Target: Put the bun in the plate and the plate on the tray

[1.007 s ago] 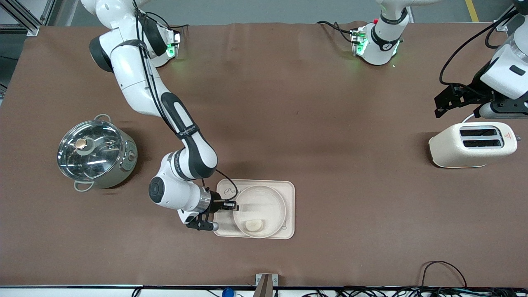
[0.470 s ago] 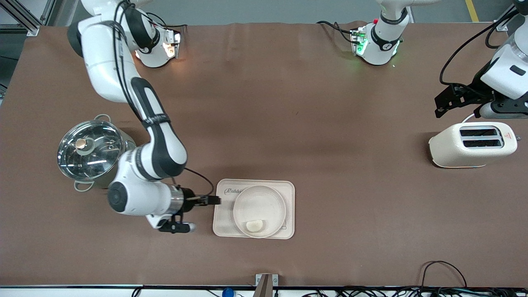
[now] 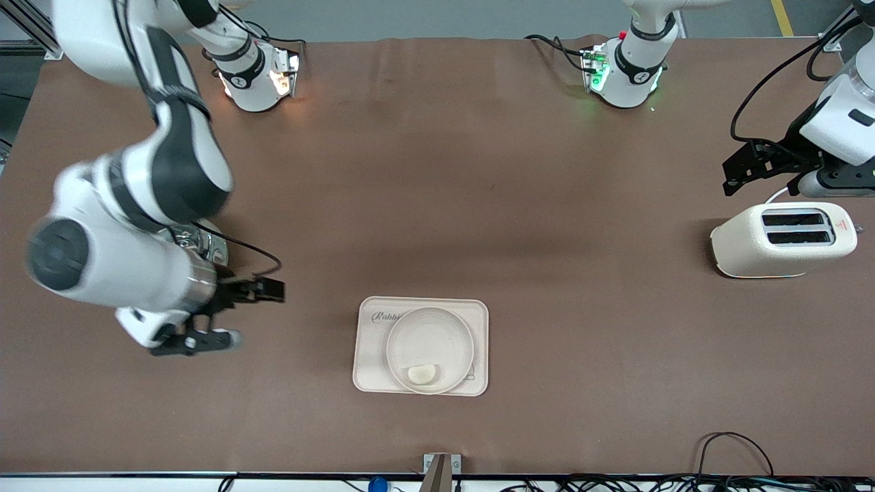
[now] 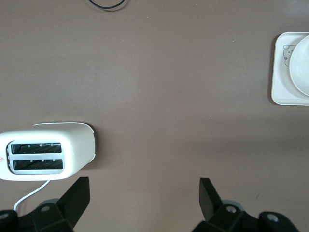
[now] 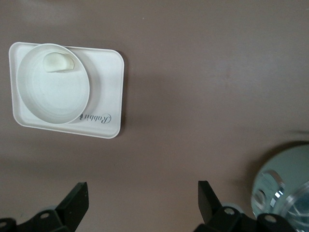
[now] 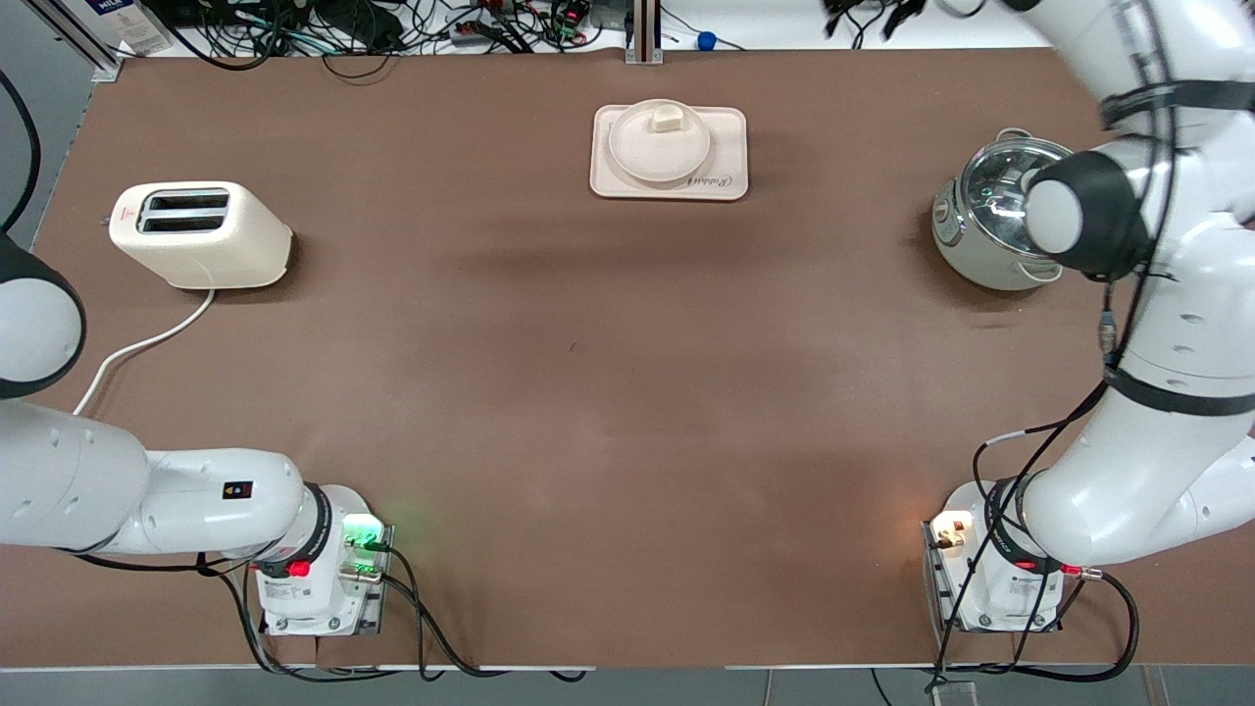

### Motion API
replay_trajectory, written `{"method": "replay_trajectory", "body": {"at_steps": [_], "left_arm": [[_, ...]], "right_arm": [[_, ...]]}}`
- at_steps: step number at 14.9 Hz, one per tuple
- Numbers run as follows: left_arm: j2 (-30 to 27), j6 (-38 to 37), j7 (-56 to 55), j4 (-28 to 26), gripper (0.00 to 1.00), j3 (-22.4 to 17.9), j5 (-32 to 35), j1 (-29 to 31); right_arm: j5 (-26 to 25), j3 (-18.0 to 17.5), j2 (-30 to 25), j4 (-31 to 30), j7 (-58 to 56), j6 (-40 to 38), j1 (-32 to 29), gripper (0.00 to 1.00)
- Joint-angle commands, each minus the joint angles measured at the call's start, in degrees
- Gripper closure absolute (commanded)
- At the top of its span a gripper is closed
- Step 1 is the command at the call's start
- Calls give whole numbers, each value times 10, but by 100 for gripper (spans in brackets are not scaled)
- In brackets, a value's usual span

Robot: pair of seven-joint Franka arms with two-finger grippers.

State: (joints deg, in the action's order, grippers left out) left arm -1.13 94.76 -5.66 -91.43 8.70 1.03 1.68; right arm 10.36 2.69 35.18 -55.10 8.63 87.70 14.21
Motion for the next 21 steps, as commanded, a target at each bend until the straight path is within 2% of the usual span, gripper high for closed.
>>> {"method": "replay_trajectory", "body": {"at_steps": [1,4,6,8,12,18,21], "left_arm": [[0,0,8,5,0,-2,-9,3],[0,-4,9,5,0,-2,-9,3],[0,-4,8,5,0,-2,-9,3],[0,-4,8,5,0,-2,-9,3],[0,-4,9,5,0,-3,-9,3],[0,-4,9,5,0,-3,-8,3],[1,-4,9,5,0,-3,-8,2]], "right_arm": [[-13,-8,-87,-62,7,-11,-24,0],[-19,-8,-152,-105,0,-21,-51,0],[-45,-8,-200,-139,-17,-36,-60,0],[-72,-11,-270,-214,-17,-32,-63,0],[-73,-13,-373,-337,-20,-7,-101,0],[-75,-13,-469,-479,-99,45,-163,0],[-100,-11,-471,-480,-104,46,-163,0]]}}
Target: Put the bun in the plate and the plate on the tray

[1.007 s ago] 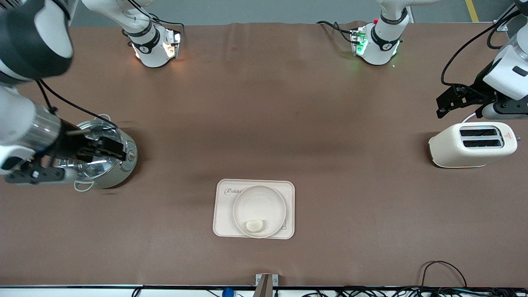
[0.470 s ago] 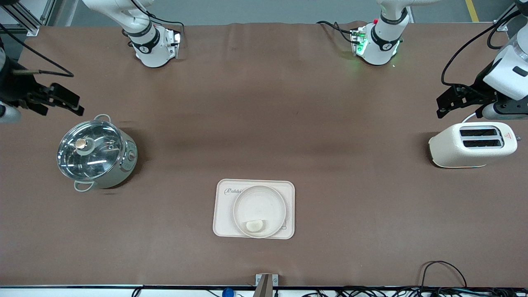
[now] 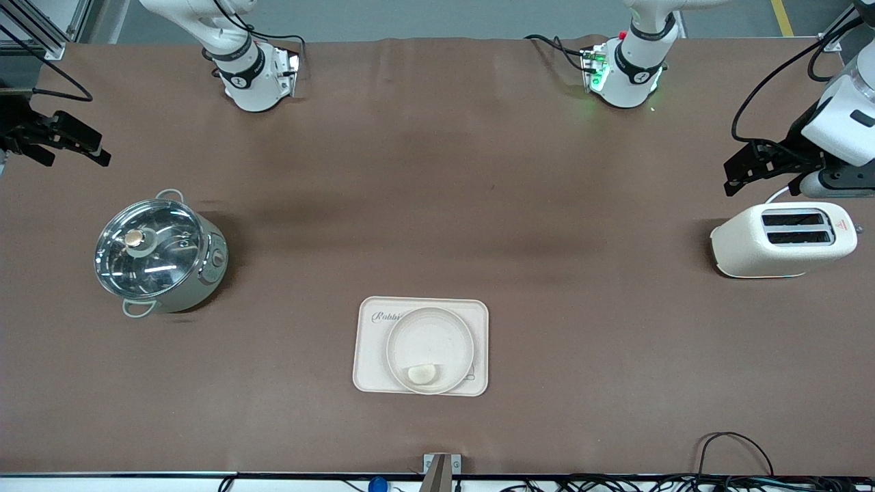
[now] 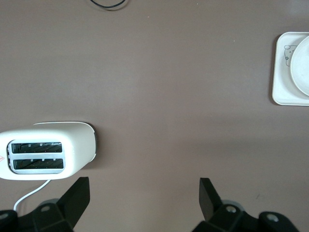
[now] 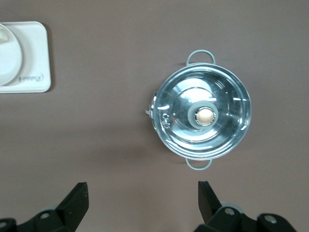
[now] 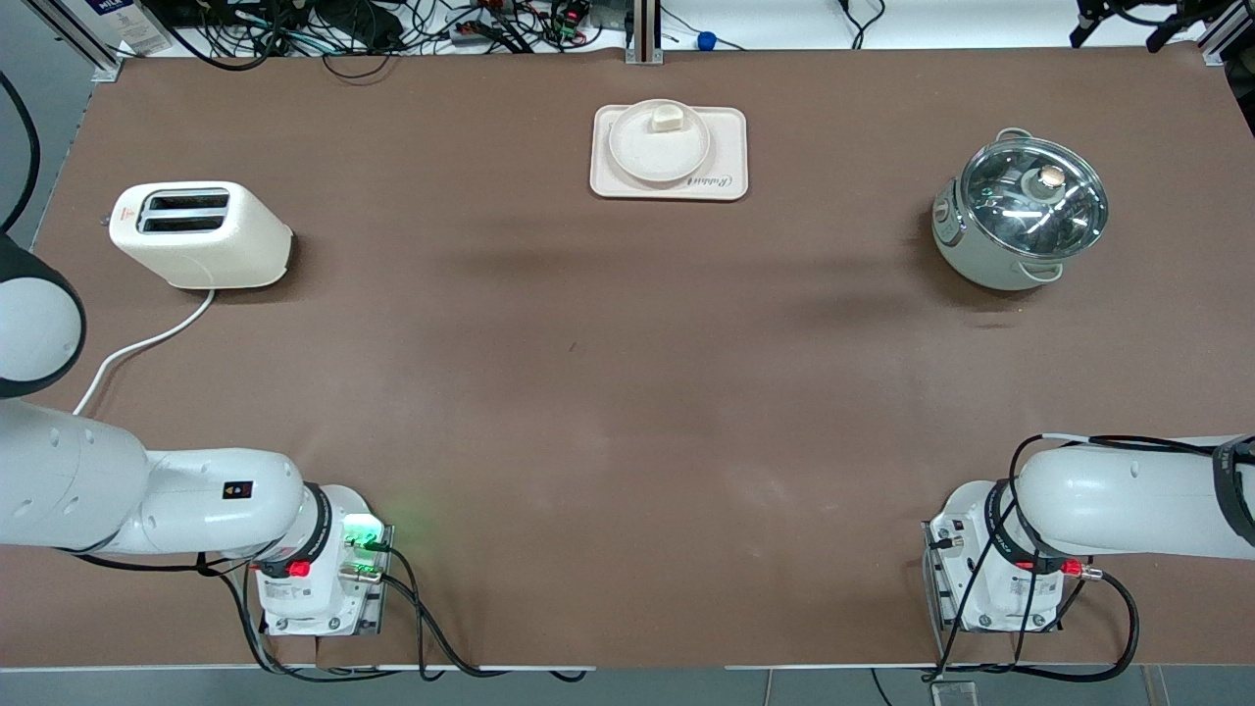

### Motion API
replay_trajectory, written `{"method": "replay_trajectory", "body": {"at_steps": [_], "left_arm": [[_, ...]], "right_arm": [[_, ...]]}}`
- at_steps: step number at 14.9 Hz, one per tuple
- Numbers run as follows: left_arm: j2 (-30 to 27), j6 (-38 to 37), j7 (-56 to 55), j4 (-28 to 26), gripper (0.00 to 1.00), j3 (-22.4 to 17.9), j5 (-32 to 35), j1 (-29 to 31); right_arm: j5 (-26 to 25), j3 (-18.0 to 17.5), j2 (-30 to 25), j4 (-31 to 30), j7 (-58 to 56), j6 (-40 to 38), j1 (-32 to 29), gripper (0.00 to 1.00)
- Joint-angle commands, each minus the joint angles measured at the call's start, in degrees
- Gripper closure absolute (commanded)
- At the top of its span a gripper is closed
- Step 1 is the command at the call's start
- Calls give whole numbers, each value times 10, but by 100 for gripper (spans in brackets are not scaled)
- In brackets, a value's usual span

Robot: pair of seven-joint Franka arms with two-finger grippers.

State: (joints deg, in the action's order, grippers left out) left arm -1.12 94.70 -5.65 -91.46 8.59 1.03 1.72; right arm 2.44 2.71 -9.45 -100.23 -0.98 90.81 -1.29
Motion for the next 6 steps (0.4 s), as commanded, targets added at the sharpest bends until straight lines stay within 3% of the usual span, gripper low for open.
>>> {"method": "replay_trajectory", "body": {"at_steps": [1,6], "left_arm": [[1,-4,9,6,0,-2,-7,2],[11,-3,7,27,0,-2,-5,2]], "right_arm": [[-22,-10,-25,-28,-8,15,-7,0],[-23,-4,-20,-8,-9,9,4,0]]}}
